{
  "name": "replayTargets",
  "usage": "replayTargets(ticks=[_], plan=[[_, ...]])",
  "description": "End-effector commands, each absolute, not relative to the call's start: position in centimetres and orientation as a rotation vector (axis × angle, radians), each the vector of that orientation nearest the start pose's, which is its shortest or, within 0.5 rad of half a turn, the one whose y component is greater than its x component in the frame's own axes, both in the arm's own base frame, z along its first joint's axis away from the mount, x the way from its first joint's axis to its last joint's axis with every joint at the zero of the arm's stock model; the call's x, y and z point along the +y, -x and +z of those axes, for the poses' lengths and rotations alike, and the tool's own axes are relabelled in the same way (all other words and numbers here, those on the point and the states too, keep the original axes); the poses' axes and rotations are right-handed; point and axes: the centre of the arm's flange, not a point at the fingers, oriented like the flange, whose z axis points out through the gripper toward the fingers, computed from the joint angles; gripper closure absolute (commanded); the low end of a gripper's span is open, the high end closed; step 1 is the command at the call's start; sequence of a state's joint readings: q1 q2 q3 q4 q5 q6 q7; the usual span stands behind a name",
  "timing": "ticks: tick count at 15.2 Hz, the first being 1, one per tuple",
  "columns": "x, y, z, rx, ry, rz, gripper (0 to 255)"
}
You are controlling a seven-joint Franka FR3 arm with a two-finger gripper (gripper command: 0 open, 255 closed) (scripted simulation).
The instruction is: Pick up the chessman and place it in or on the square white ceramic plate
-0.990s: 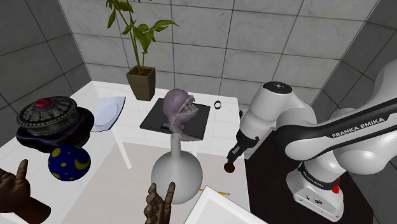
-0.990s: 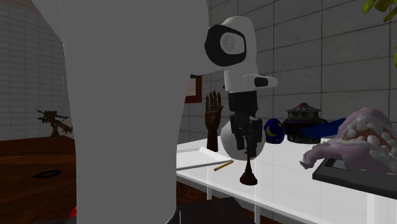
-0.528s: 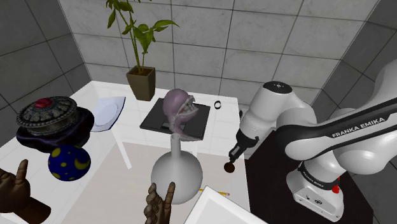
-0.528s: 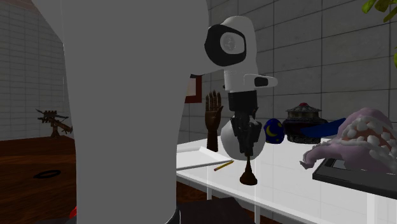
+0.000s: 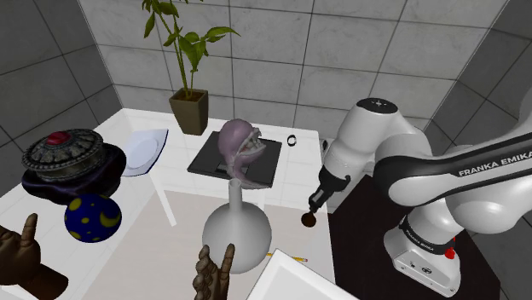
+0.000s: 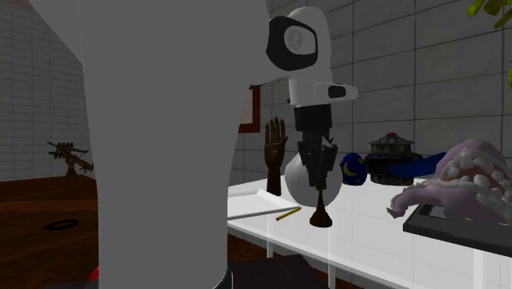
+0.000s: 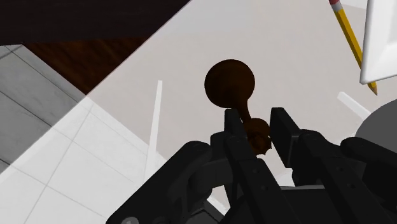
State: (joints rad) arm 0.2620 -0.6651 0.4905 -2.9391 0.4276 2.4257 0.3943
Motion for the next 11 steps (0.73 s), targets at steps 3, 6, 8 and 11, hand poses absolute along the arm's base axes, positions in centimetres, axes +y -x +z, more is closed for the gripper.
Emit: replayTargets(ticks=[3,6,8,11], plan=[[19.8,-25.2,35.7,0.041,3.067,-0.174,255],[19.8,-25.2,37.3,0.041,3.067,-0.174,255],[19.8,-25.2,38.3,0.041,3.067,-0.174,255],[19.8,-25.2,39.9,0.041,3.067,-0.174,255]])
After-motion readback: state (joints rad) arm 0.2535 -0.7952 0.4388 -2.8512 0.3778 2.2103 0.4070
